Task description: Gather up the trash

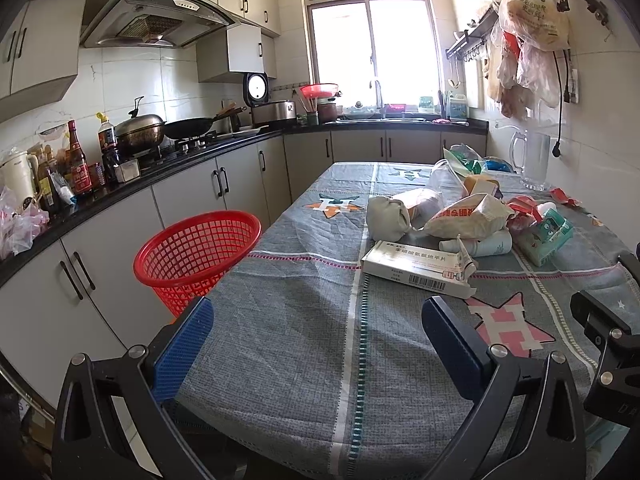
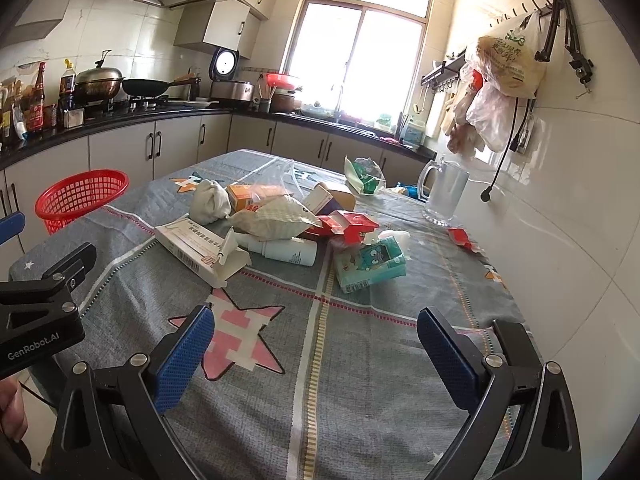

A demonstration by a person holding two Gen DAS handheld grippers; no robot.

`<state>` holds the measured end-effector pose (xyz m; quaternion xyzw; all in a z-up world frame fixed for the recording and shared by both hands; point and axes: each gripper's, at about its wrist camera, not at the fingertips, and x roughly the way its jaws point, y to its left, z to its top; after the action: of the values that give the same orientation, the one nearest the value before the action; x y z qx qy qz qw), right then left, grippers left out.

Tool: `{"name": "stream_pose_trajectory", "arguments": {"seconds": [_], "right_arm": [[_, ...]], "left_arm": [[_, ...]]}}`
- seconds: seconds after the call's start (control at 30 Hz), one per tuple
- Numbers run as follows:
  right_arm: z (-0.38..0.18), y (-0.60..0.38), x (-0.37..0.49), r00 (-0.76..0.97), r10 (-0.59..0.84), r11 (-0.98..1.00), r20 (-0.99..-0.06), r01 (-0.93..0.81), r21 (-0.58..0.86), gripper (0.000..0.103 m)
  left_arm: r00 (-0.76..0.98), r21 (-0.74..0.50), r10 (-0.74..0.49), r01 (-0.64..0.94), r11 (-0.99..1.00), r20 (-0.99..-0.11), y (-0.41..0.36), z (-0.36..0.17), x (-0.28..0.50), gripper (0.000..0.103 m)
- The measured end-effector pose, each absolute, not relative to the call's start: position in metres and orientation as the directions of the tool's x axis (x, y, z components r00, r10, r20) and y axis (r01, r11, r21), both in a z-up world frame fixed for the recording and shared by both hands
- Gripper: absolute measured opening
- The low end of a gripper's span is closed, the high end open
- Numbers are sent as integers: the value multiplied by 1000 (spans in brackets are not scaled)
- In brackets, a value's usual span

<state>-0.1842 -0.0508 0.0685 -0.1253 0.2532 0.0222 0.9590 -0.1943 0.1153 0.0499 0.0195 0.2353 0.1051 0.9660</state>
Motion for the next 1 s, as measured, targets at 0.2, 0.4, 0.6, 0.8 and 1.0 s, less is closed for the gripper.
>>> {"name": "stream_pose_trajectory", "arguments": {"seconds": [0.2,0.4,0.6,0.8,1.0], "right_arm": [[66,-51,-181,866,-17,968,-500,-110,-225,103],[62,-54,-178,856,-10,971,-517,-114,-208,103],[56,-61,-170,842,-11,974,-540,-113,-195,103],[51,-71,-159,826,-16,979,-563,-103,-178,103],[50,-89,-140,789,35,987,-614,-123,-102,95]], "left_arm": [[866,86,211,-193,977,-453,114,49,-194,103],[863,99,209,-184,978,-460,111,46,-189,103],[859,112,202,-169,979,-471,107,46,-178,103],[846,126,160,-111,986,-508,98,45,-158,103],[786,38,29,-7,999,-617,101,41,-127,103]]}}
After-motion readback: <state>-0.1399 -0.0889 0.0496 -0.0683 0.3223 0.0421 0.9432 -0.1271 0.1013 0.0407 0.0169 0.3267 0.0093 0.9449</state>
